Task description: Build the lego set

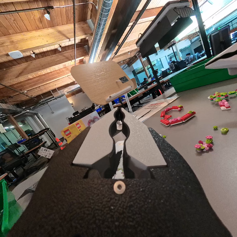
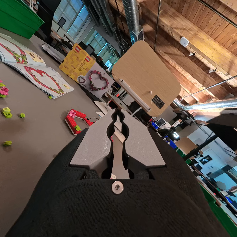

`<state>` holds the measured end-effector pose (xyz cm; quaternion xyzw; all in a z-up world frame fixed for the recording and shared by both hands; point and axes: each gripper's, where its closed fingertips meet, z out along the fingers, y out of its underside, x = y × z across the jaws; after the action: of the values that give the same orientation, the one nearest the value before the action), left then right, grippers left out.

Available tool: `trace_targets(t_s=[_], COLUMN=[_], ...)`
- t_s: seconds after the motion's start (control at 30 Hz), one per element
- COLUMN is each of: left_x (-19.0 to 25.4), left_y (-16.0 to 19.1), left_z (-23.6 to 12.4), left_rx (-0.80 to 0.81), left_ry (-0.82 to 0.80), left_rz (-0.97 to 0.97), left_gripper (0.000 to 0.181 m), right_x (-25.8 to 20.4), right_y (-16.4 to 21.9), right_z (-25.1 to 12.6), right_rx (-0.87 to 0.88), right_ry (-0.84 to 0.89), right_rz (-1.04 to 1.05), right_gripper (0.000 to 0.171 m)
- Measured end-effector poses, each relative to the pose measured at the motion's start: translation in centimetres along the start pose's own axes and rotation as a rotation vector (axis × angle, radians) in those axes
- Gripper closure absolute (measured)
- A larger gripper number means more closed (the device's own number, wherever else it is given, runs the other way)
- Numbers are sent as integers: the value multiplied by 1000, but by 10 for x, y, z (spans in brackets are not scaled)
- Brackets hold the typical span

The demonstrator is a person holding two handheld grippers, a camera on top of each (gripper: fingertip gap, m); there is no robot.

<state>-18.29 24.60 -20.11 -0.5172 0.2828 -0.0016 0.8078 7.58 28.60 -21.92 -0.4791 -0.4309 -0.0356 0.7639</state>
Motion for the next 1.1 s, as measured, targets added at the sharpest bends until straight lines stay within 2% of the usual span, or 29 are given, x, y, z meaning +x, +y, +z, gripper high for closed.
trace_targets(t_s=[0.1, 0.3, 0.4, 0.5, 0.57, 0.67, 0.9, 1.1], left_x=[-1, -3, -2, -3, -6, -13, -30, -30], left_y=[1, -4, -3, 0, 0, -2, 3, 5], left_z=[-1, -1, -1, 0, -1, -3, -7, -6], left_rx=[-11, 3, 0, -11, -6, 5, -4, -12], left_ry=[7, 11, 17, 10, -3, -35, -100, -100], left_rz=[-29, -83, -77, -75, -83, -76, -109, -76], left_gripper=[181, 181, 181, 181, 181, 181, 181, 181], right_x=[-12, -51, -82, -112, -131, -145, -165, -189], right_y=[-2, -7, -26, -36, -36, -38, -39, -31], right_z=[4, 9, 3, -3, -5, 2, 22, 20], right_rx=[-6, -18, 18, -39, -99, -121, -219, -307], right_ry=[-63, -319, -589, -848, -976, -1057, -1194, -1291], right_rz=[-13, 65, 189, 301, 301, 227, 331, 368], right_gripper=[171, 171, 171, 163, 158, 156, 151, 144])
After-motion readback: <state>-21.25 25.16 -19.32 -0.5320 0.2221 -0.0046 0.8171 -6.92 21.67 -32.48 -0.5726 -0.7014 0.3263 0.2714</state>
